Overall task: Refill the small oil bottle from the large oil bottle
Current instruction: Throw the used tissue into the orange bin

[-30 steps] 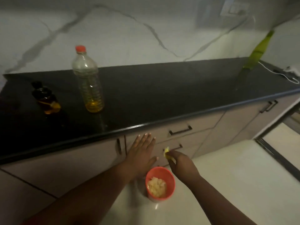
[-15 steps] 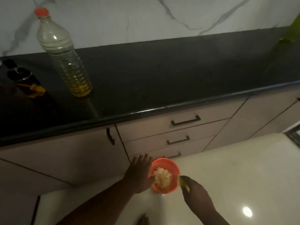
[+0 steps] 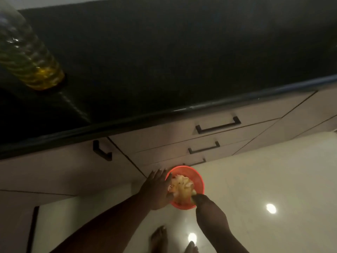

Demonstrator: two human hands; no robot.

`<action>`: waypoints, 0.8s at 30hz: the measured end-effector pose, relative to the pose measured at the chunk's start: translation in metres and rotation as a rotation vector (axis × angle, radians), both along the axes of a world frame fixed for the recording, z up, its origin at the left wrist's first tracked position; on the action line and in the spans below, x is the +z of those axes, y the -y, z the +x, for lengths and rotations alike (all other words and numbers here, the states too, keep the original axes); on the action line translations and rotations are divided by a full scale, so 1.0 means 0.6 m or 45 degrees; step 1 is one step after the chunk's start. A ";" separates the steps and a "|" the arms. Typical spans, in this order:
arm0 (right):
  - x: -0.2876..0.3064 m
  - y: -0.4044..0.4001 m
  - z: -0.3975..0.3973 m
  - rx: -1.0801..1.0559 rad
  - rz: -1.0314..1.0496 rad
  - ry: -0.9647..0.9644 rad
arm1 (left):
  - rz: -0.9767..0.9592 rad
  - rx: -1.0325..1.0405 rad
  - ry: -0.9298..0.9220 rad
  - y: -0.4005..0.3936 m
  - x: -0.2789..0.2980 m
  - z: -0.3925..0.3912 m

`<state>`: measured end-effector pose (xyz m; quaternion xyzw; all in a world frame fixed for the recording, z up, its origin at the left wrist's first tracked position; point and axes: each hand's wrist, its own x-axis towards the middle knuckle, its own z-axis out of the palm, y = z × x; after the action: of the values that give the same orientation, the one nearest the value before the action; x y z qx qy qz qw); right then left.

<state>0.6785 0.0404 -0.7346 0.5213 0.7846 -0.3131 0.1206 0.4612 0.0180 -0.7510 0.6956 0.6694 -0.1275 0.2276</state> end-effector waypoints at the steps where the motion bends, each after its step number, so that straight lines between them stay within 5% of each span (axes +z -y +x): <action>1: -0.021 -0.008 -0.001 0.048 0.005 0.013 | -0.008 -0.015 0.001 -0.006 -0.018 0.000; 14: -0.225 -0.076 -0.049 0.275 0.020 0.099 | -0.264 0.200 0.019 -0.039 -0.242 0.038; 24: -0.265 -0.044 -0.041 0.325 -0.071 0.140 | -0.245 0.268 0.023 -0.019 -0.247 0.030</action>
<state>0.6537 0.0669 -0.8934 0.4302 0.8277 -0.2878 0.2168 0.4789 0.0293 -0.8992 0.5977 0.7212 -0.1602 0.3115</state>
